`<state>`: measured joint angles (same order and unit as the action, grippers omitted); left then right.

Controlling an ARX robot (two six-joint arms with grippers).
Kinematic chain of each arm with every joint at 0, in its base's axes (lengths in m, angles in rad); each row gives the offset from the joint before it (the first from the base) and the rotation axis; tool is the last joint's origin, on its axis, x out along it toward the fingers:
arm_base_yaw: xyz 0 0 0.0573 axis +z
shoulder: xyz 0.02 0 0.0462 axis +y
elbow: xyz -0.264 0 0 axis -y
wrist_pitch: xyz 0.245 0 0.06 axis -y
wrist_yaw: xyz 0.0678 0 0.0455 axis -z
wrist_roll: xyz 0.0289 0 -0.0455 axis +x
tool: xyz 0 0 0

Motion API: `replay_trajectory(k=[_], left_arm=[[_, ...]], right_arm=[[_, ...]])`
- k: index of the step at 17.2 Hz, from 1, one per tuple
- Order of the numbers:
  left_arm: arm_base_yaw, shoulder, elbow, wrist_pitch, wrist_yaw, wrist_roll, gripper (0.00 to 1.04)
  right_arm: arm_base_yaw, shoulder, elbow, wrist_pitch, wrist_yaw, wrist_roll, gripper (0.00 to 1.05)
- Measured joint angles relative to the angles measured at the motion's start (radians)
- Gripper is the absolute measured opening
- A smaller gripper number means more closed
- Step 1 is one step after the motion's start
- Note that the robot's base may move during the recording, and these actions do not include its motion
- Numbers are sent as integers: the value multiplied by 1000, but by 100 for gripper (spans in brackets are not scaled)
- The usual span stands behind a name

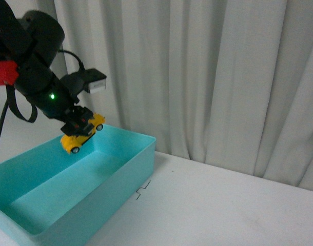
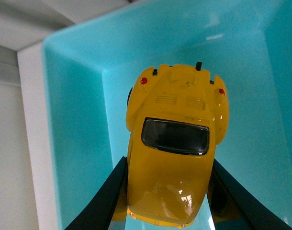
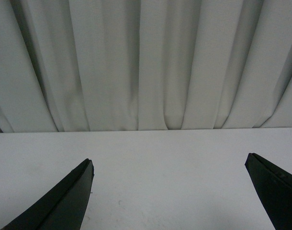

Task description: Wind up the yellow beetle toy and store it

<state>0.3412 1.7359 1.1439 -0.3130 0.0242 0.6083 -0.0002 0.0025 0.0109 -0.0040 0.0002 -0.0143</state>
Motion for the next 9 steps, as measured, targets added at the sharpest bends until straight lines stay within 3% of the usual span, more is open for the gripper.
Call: replay_trajectory(k=[9], left_arm=[[7, 158, -44, 126, -67, -35, 40]], right_arm=[[0, 0, 0, 0, 0, 0, 98]])
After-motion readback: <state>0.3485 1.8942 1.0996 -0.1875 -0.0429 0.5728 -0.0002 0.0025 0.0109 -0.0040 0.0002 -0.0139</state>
